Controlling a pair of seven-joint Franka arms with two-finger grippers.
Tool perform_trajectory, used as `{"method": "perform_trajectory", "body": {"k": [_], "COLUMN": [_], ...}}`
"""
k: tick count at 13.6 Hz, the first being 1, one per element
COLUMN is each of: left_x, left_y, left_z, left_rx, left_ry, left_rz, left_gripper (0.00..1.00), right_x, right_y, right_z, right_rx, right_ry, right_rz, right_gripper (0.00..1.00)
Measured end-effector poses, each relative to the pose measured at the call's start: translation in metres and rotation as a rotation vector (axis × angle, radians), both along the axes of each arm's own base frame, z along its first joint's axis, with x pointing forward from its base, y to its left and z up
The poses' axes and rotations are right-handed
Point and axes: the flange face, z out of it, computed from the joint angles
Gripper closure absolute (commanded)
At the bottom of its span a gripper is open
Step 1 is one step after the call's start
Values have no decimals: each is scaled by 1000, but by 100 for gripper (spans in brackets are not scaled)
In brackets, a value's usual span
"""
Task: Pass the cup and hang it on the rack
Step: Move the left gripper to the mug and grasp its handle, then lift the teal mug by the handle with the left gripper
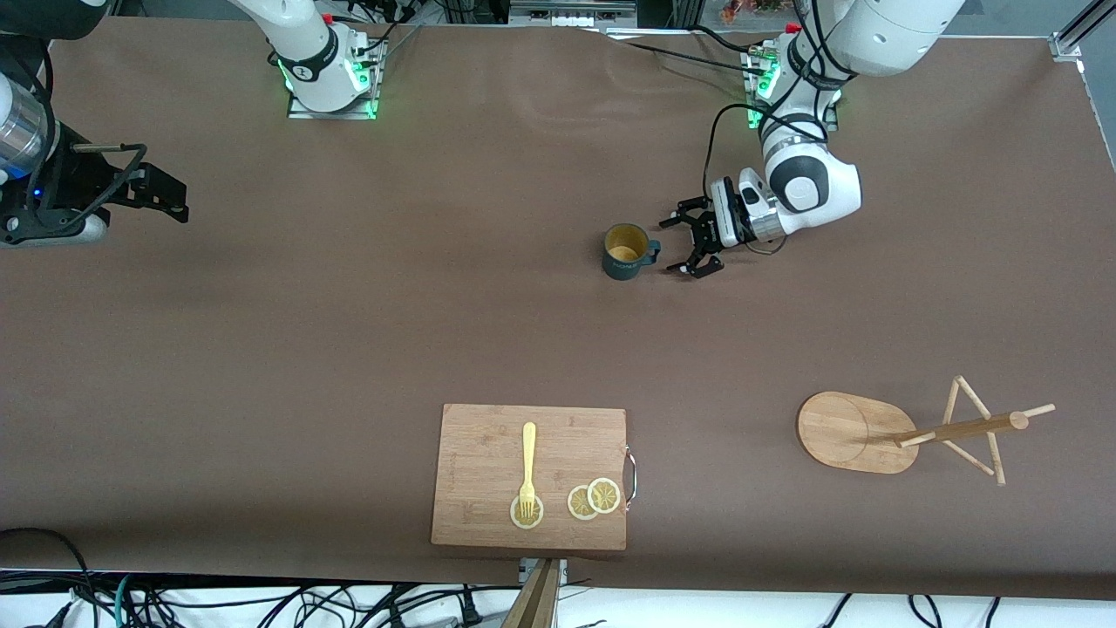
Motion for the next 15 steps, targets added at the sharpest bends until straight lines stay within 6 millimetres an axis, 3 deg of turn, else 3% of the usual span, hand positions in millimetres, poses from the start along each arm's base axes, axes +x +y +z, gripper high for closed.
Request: {"method": "perform_trajectory", "body": {"k": [6,7,9,12,13,15], "left_x": [-3,-2,0,4,4,3], "left_y": [-16,-18,-21,-24,-24,-24], "left_z": [1,2,2,4,4,2], "left_rx": [-25,-27,-29,-36,-36,-35], "left_ry": [5,2,-4,-19,-19,-14], "left_rz": [25,23,16,26,26,27], "left_gripper": [0,4,26,44,66,78], "right_x": [0,0,0,0,0,0], "right_y": [0,0,0,0,0,0], "right_z": [0,0,0,0,0,0], "right_rx": [0,0,0,0,0,0], "right_ry": [0,0,0,1,1,1], "right_rz": [0,0,0,0,0,0], "right_gripper": [0,0,0,0,0,0]}}
